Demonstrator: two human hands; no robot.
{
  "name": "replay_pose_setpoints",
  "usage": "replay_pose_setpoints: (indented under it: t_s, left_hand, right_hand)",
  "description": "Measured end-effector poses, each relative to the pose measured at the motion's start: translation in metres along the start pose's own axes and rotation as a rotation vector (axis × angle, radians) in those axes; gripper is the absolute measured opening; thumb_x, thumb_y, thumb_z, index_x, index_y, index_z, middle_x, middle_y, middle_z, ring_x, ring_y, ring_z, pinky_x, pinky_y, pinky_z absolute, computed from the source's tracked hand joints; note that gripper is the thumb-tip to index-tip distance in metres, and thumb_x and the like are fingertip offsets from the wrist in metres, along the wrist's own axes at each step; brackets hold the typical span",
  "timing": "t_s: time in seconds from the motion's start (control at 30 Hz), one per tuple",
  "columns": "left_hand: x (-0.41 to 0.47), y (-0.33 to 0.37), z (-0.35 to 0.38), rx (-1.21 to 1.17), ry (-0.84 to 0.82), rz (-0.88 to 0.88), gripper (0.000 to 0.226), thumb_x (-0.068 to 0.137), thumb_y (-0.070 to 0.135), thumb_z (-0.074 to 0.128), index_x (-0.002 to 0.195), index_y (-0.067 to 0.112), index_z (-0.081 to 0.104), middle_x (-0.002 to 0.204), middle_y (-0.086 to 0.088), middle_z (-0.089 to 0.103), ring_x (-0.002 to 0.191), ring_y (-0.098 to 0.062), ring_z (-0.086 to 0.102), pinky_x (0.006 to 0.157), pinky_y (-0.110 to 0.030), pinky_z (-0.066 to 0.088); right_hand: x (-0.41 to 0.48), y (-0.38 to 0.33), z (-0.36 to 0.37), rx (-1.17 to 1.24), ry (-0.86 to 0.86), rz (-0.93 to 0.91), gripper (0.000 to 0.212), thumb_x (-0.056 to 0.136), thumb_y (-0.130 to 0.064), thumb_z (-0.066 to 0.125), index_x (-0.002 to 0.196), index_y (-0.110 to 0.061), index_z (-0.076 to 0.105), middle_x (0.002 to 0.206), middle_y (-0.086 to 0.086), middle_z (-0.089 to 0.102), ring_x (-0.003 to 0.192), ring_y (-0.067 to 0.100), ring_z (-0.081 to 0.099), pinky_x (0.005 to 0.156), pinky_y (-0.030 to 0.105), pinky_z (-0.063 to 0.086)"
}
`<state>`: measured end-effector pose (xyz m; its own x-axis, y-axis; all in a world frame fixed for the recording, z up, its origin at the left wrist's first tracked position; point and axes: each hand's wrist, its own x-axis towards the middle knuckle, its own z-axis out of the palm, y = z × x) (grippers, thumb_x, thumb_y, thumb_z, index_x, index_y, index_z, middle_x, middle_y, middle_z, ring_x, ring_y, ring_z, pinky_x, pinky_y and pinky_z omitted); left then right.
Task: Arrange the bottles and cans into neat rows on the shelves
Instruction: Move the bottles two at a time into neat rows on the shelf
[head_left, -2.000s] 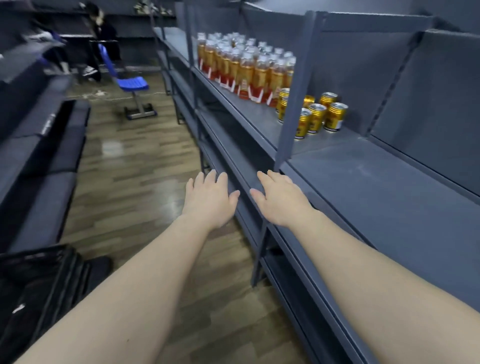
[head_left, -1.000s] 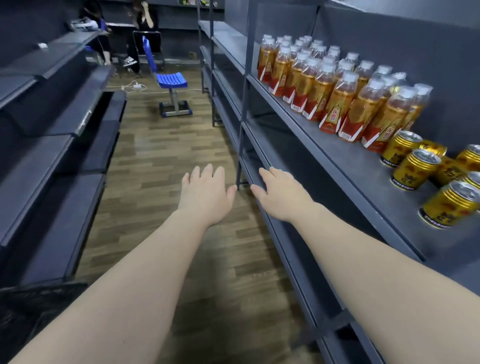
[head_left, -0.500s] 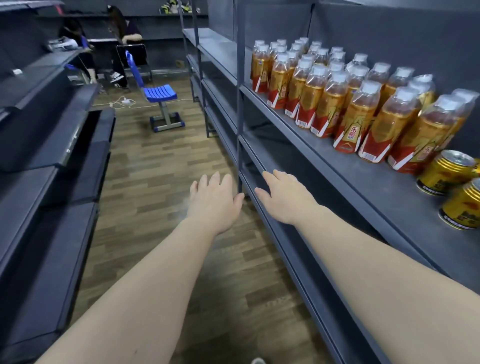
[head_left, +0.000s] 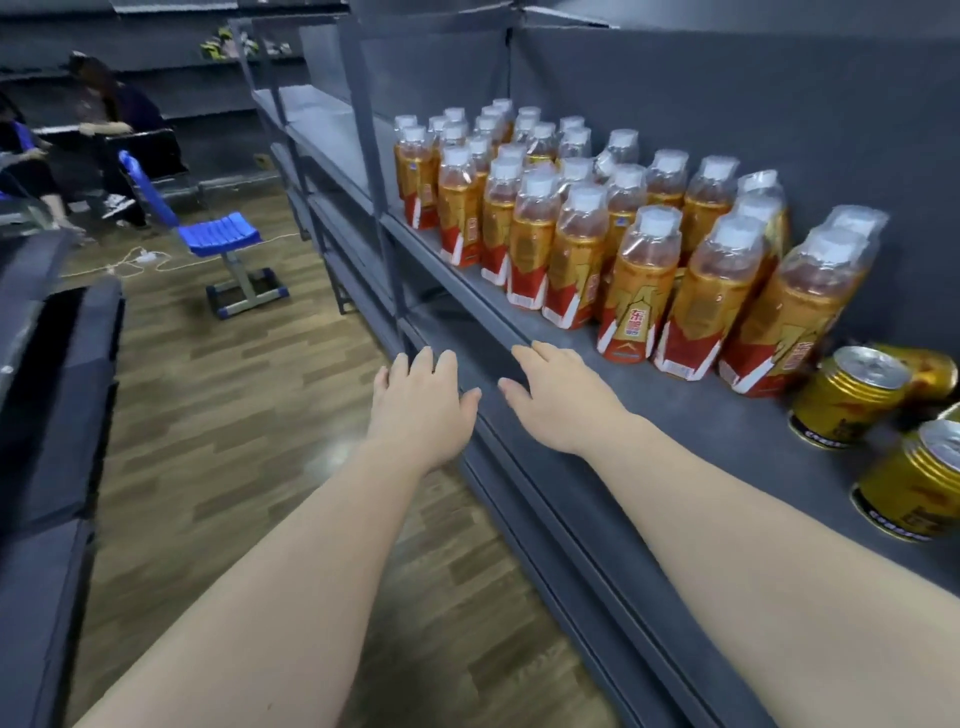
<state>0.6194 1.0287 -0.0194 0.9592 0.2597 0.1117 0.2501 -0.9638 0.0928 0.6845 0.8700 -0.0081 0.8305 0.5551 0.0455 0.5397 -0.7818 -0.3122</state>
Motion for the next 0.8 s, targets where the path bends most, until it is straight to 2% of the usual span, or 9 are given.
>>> replay_pose_setpoints:
  t_s: [0.17, 0.37, 0.47, 0.6, 0.8]
  left_hand:
    - [0.052, 0.040, 0.015, -0.037, 0.014, 0.175, 0.061, 0.102, 0.049, 0.037, 0.151, 0.013, 0.030, 0.155, -0.008, 0.037, 0.142, -0.031, 0.033, 0.118, -0.049, 0.024]
    - [0.103, 0.086, 0.027, -0.125, 0.021, 0.455, 0.055, 0.100, 0.050, 0.039, 0.142, 0.013, 0.039, 0.144, -0.011, 0.049, 0.133, -0.034, 0.044, 0.112, -0.051, 0.035]
    - [0.117, 0.100, 0.026, -0.265, 0.024, 0.547, 0.049, 0.100, 0.046, 0.046, 0.135, 0.012, 0.044, 0.133, -0.011, 0.056, 0.122, -0.033, 0.053, 0.104, -0.049, 0.044]
    - [0.128, 0.110, 0.027, -0.451, -0.045, 0.571, 0.064, 0.099, 0.043, 0.052, 0.148, 0.010, 0.028, 0.140, -0.013, 0.049, 0.124, -0.035, 0.051, 0.099, -0.049, 0.048]
    - [0.150, 0.129, 0.030, -0.822, -0.167, 0.450, 0.086, 0.094, 0.045, 0.061, 0.157, 0.016, 0.009, 0.151, -0.014, 0.040, 0.135, -0.035, 0.043, 0.109, -0.051, 0.041]
  right_hand:
    - [0.001, 0.045, -0.019, -0.009, 0.060, 0.175, 0.051, 0.105, -0.043, 0.037, 0.148, -0.016, 0.038, 0.149, 0.006, 0.043, 0.139, 0.029, 0.035, 0.110, 0.045, 0.038]
    - [-0.007, 0.079, -0.031, -0.041, 0.137, 0.397, 0.052, 0.105, -0.045, 0.036, 0.150, -0.019, 0.038, 0.147, 0.006, 0.046, 0.134, 0.030, 0.039, 0.108, 0.044, 0.041]
    - [-0.010, 0.084, -0.033, -0.040, 0.141, 0.504, 0.051, 0.105, -0.046, 0.037, 0.148, -0.020, 0.041, 0.143, 0.005, 0.050, 0.131, 0.028, 0.043, 0.106, 0.045, 0.043]
    - [-0.014, 0.086, -0.032, 0.005, 0.232, 0.659, 0.044, 0.103, -0.046, 0.042, 0.137, -0.020, 0.049, 0.133, 0.002, 0.057, 0.121, 0.025, 0.053, 0.097, 0.043, 0.051]
    - [-0.010, 0.091, -0.027, 0.190, 0.467, 0.865, 0.051, 0.098, -0.039, 0.058, 0.141, -0.020, 0.038, 0.138, 0.006, 0.053, 0.122, 0.028, 0.056, 0.099, 0.042, 0.052]
